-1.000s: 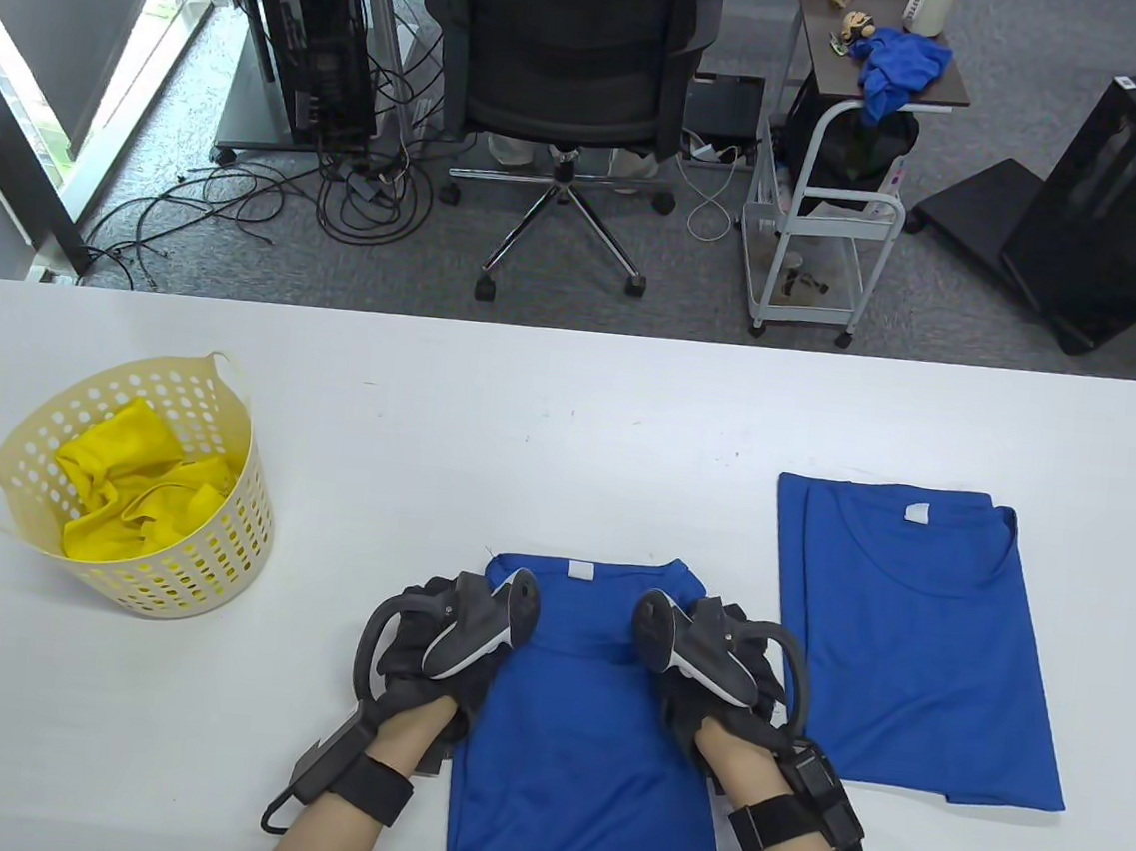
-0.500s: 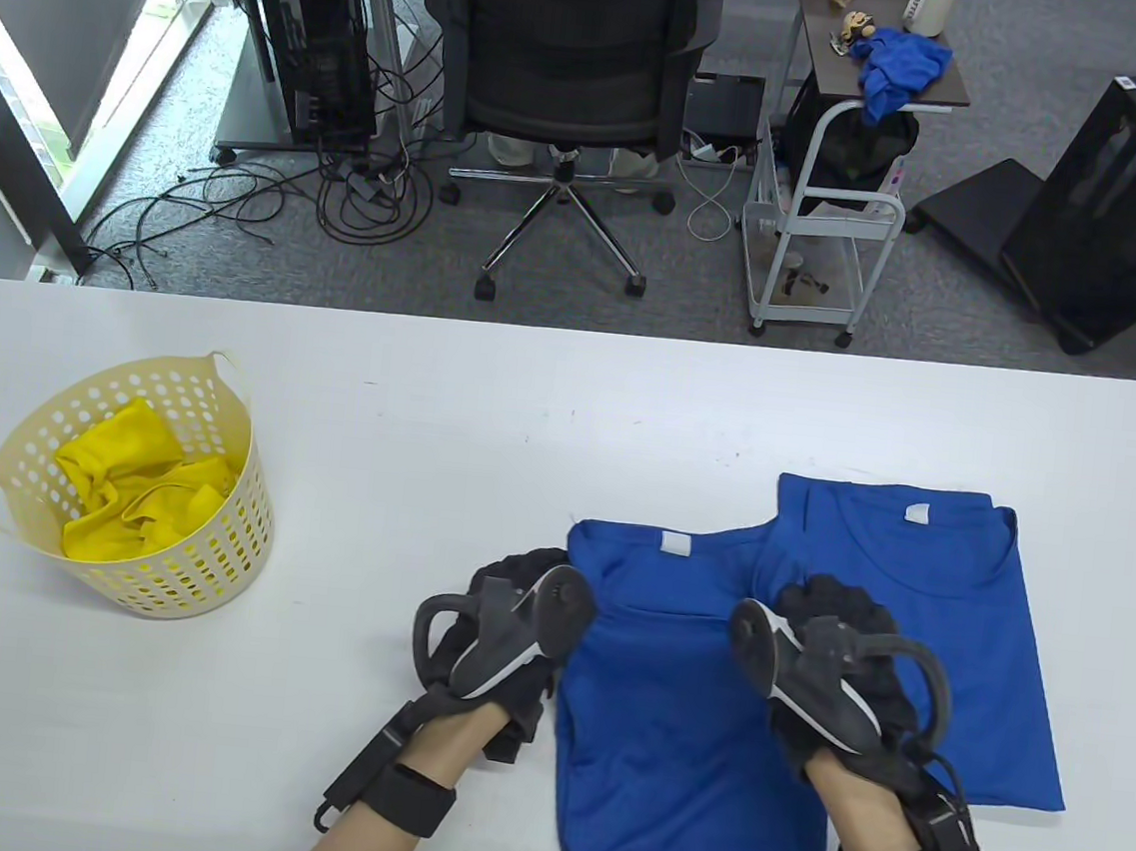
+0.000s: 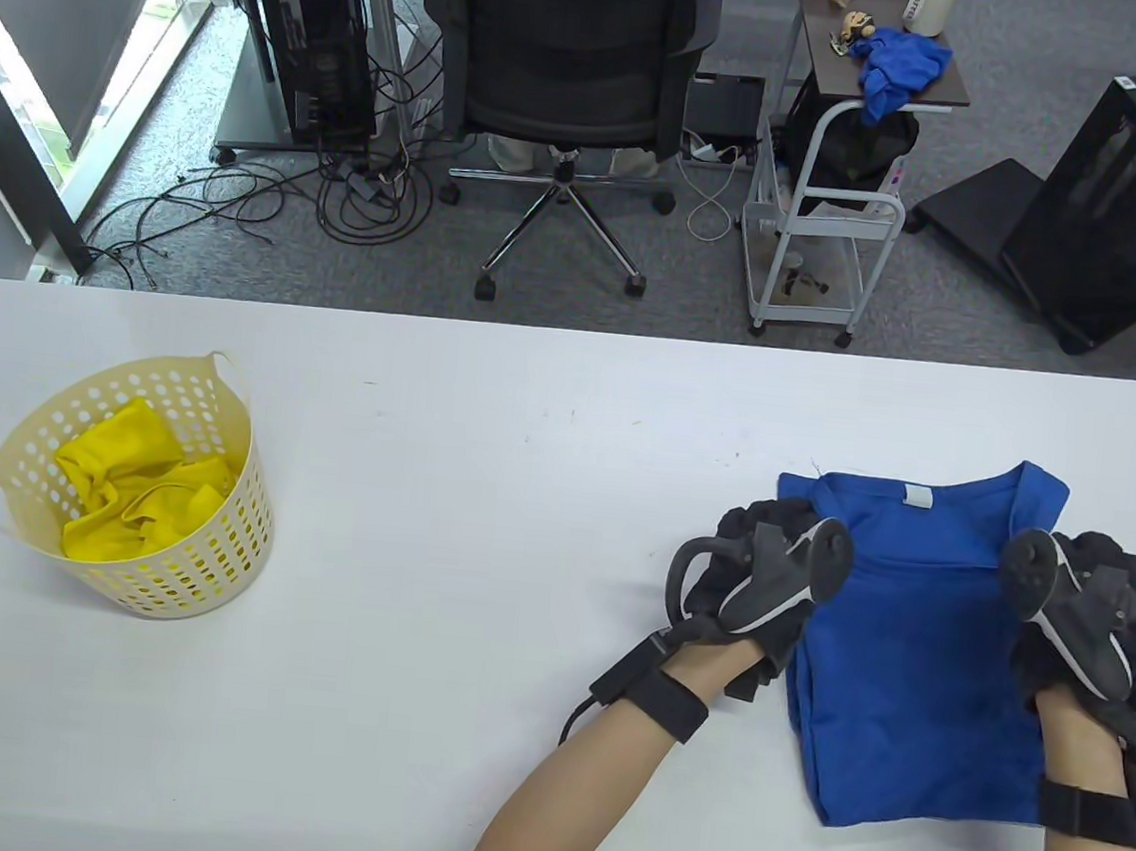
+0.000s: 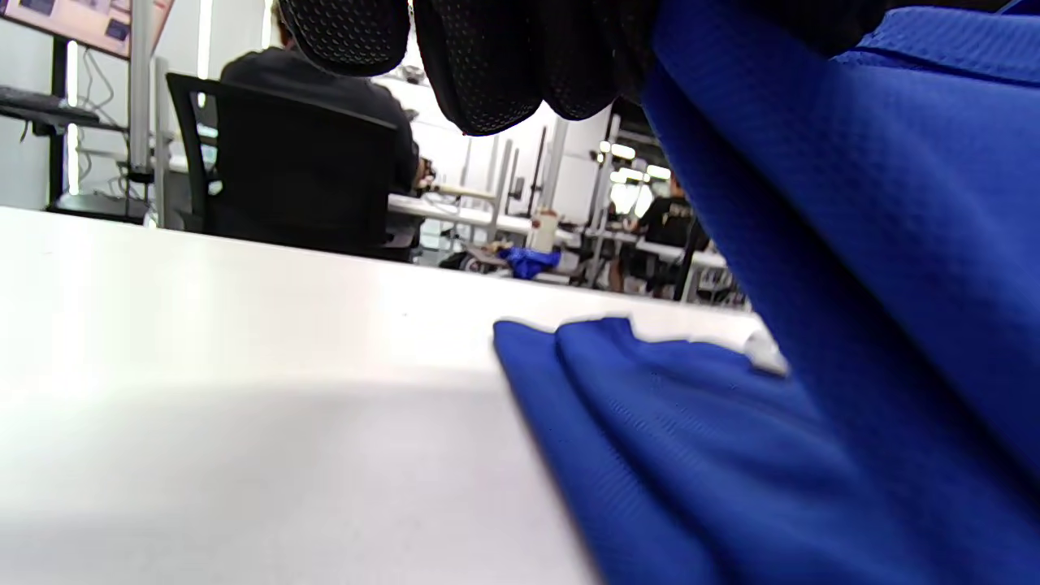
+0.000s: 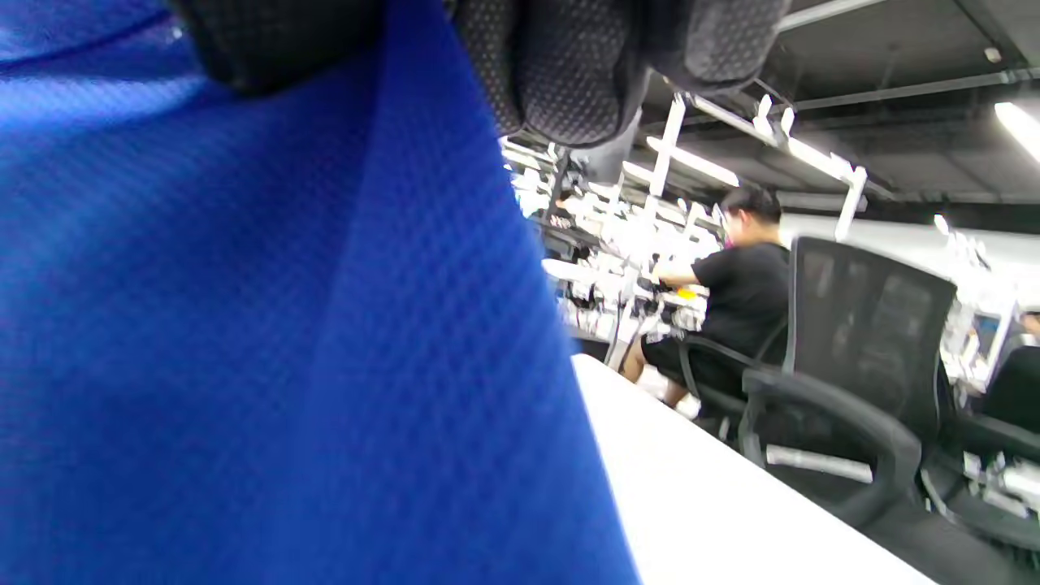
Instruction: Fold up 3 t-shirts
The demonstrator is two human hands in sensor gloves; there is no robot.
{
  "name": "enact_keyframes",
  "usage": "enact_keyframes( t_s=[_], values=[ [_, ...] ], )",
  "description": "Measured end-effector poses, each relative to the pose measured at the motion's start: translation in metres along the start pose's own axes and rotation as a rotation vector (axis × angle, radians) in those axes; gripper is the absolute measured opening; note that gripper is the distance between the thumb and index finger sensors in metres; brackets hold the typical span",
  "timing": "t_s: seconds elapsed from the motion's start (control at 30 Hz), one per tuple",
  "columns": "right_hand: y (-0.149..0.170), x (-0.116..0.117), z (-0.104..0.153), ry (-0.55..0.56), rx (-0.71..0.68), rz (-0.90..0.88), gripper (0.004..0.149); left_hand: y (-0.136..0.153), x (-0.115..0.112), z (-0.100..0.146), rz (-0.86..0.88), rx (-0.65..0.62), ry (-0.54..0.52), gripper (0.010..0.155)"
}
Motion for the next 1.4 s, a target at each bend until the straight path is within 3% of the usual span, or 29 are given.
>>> enact_keyframes(
  t_s=[0.1,0.23,0.47,0.67,0.83,1.07,1.27,1.4],
  values=[
    [0.004,0.035,-0.019,-0.072,0.041,-0.032,0.045,-0.007,-0.021,-0.018,-0.099,-0.001,0.048,0.048],
    [0.01,0.057,-0.029,-0.103,0.101,-0.007,0.047,-0.003,-0.039,-0.029,-0.168,0.022,0.093,0.05],
    [0.006,0.024,-0.006,-0.035,0.035,-0.053,0.045,0.034,-0.025,-0.01,-0.149,0.038,0.025,0.053],
    [-0.037,-0.002,0.043,-0.047,-0.153,-0.216,0.044,0.09,0.01,0.036,-0.183,0.037,0.002,0.059],
    [-0.08,0.0,0.089,-0.09,-0.308,-0.254,0.056,0.159,0.042,0.082,-0.208,0.084,-0.024,0.065],
    [-0.109,0.04,0.128,-0.249,-0.438,-0.276,0.069,0.263,0.074,0.127,-0.238,0.179,-0.028,0.069],
    [-0.1,0.046,0.132,-0.241,-0.448,-0.272,0.071,0.373,0.106,0.144,-0.31,0.345,-0.014,0.066],
    [-0.089,0.049,0.125,-0.246,-0.408,-0.306,0.07,0.454,0.118,0.147,-0.395,0.487,0.072,0.062]
  ],
)
Point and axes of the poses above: the tracker on the back of each hand, its own y axis roughly to the little-finger side, its own z axis roughly from the fingertips to the wrist, x = y × z, the point moved 2 cm from there along -z, roughly from the wrist to the fingertips, and after that the axes turned 13 degrees about -z, right-handed, at the moved point
